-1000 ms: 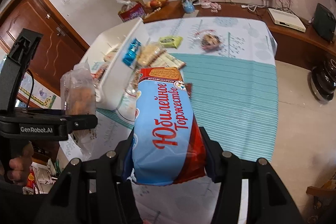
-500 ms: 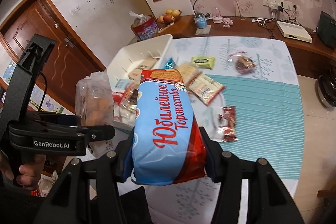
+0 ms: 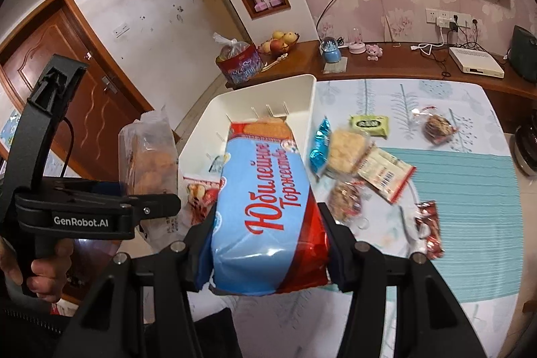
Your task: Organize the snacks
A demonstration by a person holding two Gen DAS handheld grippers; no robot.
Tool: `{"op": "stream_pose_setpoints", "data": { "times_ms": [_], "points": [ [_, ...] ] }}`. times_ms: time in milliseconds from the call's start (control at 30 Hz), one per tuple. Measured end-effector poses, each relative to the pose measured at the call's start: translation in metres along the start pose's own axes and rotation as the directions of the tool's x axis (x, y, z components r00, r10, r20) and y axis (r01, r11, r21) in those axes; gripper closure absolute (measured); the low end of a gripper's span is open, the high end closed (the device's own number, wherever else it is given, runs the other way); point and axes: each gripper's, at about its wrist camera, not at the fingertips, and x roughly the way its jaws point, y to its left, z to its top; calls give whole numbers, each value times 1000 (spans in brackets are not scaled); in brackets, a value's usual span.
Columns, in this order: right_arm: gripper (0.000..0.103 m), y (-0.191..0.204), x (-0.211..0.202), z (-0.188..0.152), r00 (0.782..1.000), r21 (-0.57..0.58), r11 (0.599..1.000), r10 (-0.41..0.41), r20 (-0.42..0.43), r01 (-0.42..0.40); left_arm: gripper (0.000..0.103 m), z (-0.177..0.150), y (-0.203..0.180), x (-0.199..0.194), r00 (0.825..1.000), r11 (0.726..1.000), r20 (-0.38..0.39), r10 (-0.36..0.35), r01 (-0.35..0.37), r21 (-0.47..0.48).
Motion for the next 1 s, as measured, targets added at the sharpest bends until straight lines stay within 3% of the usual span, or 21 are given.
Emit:
{"op": "stream_pose_setpoints", "data": {
  "times_ms": [300, 667, 1000],
  "points": [
    [49, 20, 41, 16, 999, 10, 999, -40, 27, 40, 24, 19, 40, 25, 1000, 1000, -7, -30, 30, 8],
    [49, 26, 96, 43, 988, -33, 988, -153, 23, 154, 22, 42, 48, 53, 999, 998, -9, -52, 53, 34],
    [47, 33, 118, 56, 989, -31, 988, -148, 13, 148, 20, 49, 64, 67, 995, 996, -48, -84, 83, -16]
  ]
}}
